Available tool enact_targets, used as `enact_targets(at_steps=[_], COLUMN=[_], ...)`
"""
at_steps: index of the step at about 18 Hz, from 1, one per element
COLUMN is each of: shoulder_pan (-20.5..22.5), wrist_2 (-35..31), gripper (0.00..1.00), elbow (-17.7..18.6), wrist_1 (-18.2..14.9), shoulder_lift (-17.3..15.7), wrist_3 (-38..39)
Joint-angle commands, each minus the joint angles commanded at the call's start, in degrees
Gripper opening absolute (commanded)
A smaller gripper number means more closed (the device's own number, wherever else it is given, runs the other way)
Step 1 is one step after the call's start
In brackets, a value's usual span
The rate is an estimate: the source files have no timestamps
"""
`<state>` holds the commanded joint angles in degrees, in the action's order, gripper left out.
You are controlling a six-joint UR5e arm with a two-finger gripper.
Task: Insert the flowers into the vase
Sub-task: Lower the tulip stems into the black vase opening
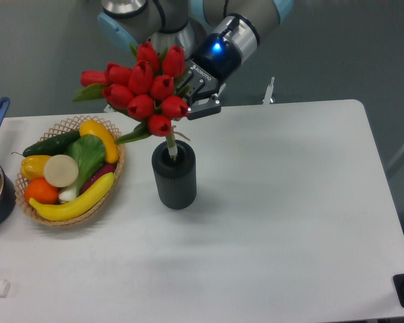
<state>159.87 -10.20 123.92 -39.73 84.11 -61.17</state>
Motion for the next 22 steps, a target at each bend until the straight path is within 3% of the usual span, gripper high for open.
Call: enact_targets(at_steps=[14,22], shoulder_pan=[1.58,1.32], wrist_2=[-0.26,-0.35], gripper=[0.19,0.19], elbow=[4.13,4.57], wrist_1=[0.0,0.0], shoulder_lift=[0.88,4.83], wrist_3=[-6.15,-8.17])
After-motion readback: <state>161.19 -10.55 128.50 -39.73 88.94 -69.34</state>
